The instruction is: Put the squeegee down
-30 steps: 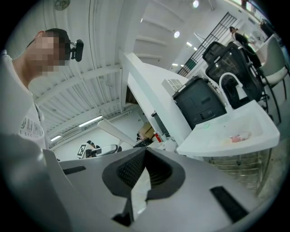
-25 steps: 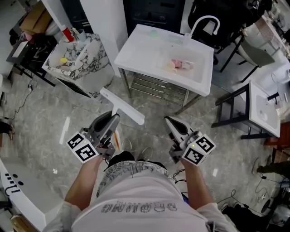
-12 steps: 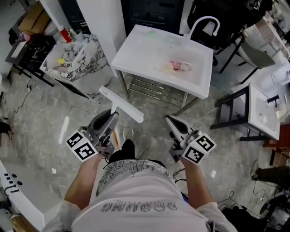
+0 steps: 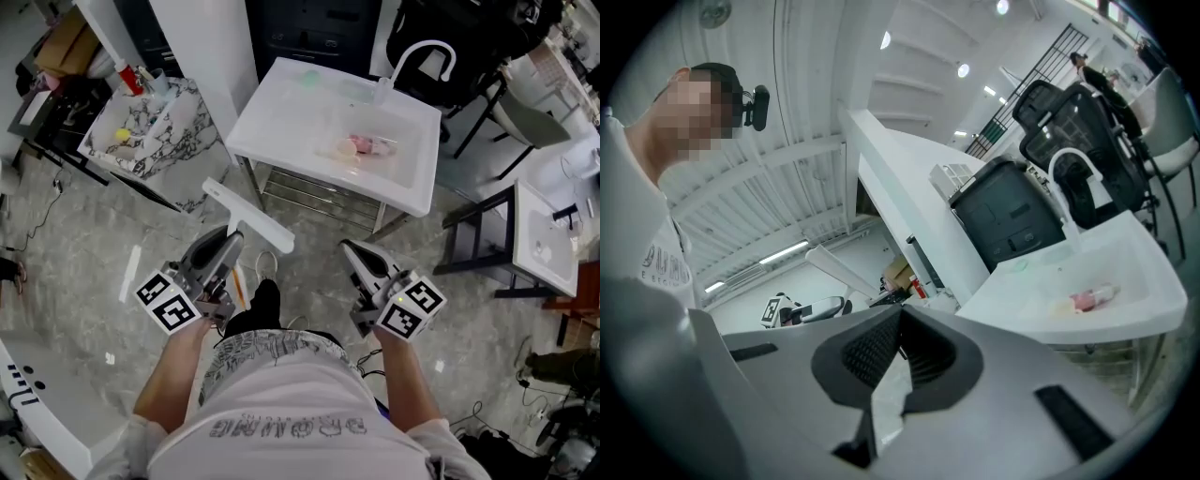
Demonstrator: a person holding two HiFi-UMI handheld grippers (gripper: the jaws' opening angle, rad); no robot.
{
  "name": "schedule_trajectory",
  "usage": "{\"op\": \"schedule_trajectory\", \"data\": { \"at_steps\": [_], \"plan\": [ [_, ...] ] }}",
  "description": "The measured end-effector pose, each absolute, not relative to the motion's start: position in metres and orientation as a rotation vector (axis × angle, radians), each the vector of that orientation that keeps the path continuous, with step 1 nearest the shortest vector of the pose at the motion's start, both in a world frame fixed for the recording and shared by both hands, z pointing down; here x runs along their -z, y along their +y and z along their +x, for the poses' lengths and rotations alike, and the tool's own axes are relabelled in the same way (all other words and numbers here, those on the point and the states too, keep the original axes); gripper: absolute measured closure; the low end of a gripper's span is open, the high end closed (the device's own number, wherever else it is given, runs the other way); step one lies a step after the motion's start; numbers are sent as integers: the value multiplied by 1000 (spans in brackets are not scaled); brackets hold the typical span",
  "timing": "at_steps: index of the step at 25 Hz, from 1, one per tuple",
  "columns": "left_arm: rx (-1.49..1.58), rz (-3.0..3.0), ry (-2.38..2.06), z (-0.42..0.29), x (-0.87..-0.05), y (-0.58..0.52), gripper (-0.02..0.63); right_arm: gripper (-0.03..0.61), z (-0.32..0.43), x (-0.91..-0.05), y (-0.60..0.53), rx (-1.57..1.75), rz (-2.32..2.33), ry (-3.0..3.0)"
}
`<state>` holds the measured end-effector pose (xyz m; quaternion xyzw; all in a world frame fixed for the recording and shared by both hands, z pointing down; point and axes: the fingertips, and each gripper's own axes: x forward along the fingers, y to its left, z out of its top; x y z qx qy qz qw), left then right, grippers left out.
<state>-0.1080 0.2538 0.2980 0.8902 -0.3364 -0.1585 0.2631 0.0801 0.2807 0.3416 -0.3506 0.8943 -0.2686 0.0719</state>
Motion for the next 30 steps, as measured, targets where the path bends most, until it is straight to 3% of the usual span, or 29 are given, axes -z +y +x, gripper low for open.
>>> {"op": "schedule_trajectory", "data": {
  "at_steps": [30],
  "plan": [
    [380, 2333, -819, -168, -334, 46, 517, 571, 6, -368, 90, 955, -1136, 2686]
  ]
}}
